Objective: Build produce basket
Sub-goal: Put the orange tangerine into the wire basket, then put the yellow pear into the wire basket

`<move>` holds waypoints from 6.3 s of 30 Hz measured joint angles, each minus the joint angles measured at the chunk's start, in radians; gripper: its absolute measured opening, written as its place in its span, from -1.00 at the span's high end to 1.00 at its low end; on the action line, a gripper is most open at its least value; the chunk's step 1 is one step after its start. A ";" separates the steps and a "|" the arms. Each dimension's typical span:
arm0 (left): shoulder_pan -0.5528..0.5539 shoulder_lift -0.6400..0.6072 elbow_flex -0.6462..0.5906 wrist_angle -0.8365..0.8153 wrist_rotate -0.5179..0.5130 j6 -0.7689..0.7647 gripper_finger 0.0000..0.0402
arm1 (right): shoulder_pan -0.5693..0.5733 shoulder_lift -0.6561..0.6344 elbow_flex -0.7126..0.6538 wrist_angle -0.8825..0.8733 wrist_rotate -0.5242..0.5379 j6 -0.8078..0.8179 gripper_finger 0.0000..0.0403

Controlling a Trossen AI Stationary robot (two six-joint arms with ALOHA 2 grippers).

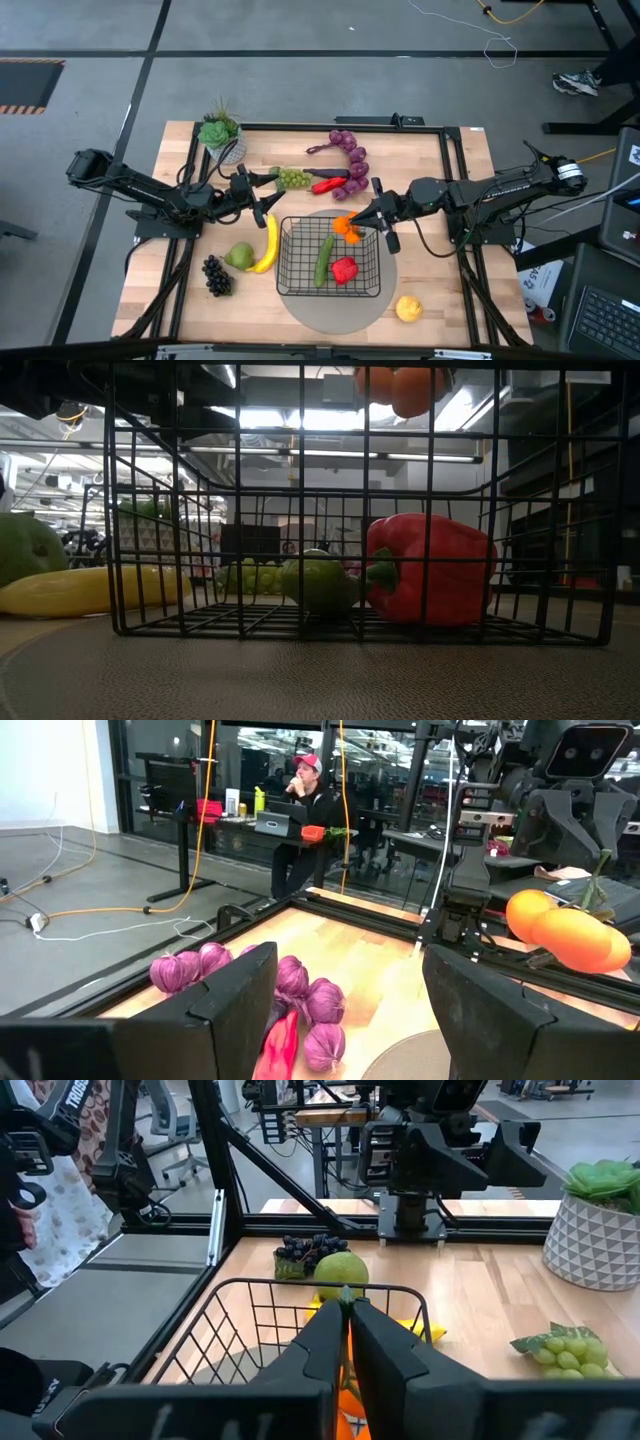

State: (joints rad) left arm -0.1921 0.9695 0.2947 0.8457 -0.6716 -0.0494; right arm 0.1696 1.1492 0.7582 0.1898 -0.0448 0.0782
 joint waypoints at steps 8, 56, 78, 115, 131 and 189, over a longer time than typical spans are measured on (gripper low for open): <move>0.000 0.000 0.000 0.000 0.000 0.000 -0.23 | 0.000 0.000 0.000 0.001 0.026 0.002 0.78; 0.000 0.000 0.000 0.000 0.000 -0.047 -0.23 | 0.492 -0.228 0.103 -0.977 -0.082 0.932 0.74; -0.001 0.000 0.000 0.000 0.071 -0.053 -0.23 | 0.657 -0.036 -0.027 -0.933 0.158 1.091 0.74; 0.000 0.000 0.000 0.000 0.070 -0.045 -0.23 | 0.680 0.080 0.002 -0.698 -0.054 1.095 0.27; 0.000 0.000 0.000 0.000 0.071 -0.049 -0.23 | 0.680 0.128 0.003 -0.663 -0.042 1.103 0.27; 0.000 0.000 0.000 0.000 0.071 -0.018 -0.23 | 0.680 0.119 0.222 -0.823 0.095 0.575 1.00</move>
State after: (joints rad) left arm -0.1923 0.9695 0.2947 0.8459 -0.6010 -0.0675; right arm 0.8497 1.2685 0.9802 -0.6333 0.0501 0.6528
